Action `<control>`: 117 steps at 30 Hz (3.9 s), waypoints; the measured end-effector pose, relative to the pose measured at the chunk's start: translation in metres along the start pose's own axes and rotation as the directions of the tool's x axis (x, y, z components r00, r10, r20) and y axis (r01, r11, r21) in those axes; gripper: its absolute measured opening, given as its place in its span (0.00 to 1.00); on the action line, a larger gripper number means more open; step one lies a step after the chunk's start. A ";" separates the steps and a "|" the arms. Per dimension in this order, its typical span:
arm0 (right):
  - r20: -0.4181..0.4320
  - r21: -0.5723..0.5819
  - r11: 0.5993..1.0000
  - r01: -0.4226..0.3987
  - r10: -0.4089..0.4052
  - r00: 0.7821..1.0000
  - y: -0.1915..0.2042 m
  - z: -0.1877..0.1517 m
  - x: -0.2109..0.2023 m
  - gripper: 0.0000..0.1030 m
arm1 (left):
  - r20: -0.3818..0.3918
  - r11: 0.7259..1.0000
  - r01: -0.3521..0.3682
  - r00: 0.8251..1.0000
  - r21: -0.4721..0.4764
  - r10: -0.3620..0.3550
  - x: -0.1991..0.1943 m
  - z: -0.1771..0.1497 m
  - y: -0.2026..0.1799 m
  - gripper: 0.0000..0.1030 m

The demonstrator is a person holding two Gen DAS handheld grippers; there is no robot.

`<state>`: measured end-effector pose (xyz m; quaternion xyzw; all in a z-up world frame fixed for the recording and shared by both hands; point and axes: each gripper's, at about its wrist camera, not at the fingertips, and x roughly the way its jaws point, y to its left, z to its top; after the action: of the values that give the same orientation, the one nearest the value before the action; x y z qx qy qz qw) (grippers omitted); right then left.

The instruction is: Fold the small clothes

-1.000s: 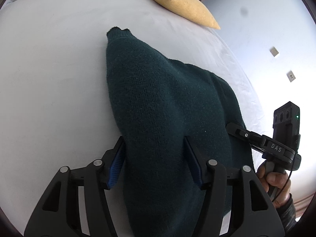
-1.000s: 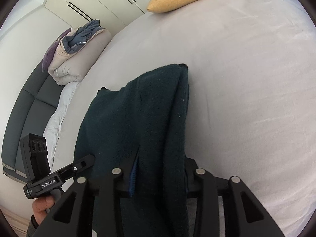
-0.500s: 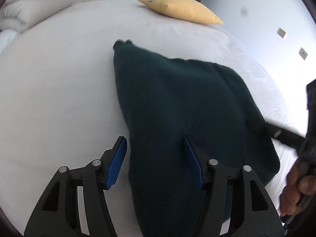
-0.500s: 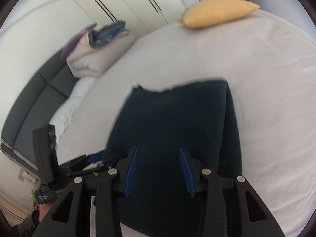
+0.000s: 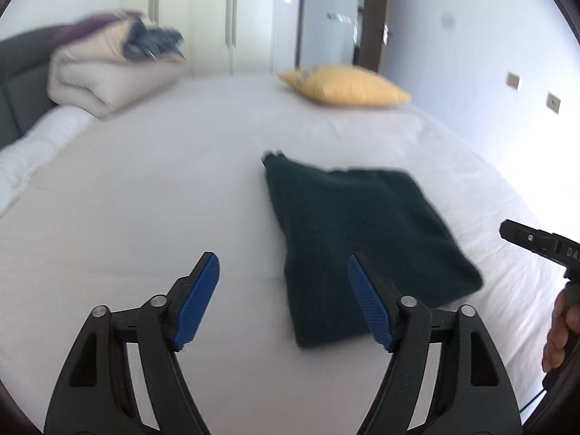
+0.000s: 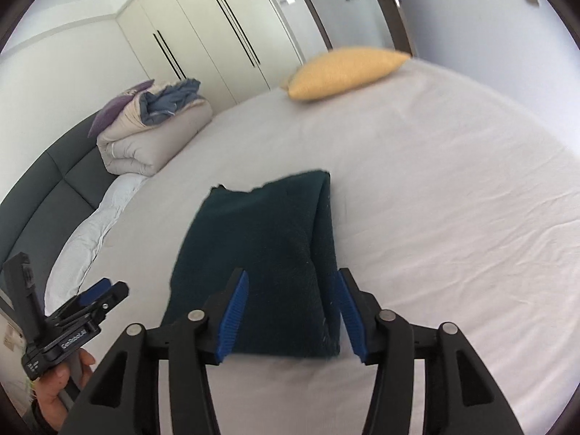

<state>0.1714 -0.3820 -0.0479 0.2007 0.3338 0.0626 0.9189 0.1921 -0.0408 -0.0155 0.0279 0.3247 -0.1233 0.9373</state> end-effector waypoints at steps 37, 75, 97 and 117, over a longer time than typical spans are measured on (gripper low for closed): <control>0.259 -0.233 0.922 0.311 -0.249 0.933 0.120 -0.105 -0.211 1.00 | -0.009 0.993 -0.088 0.996 -0.081 0.087 -0.220 -0.104 -0.014 1.00; 0.124 -0.220 0.935 0.280 -0.258 0.958 0.123 -0.130 -0.172 1.00 | -0.059 0.991 -0.091 0.995 -0.100 0.085 -0.187 -0.114 -0.003 1.00; 0.119 -0.221 0.934 0.281 -0.260 0.958 0.122 -0.137 -0.169 1.00 | -0.067 0.990 -0.093 0.994 -0.105 0.086 -0.184 -0.117 -0.002 1.00; 0.112 -0.223 0.934 0.278 -0.259 0.959 0.119 -0.141 -0.167 1.00 | -0.070 0.991 -0.090 0.994 -0.104 0.083 -0.184 -0.118 -0.001 1.00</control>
<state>-0.0448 -0.2687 0.0009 0.0449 0.3107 -0.0326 0.9489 -0.0181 0.0128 0.0050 -0.0041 0.3601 -0.0640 0.9307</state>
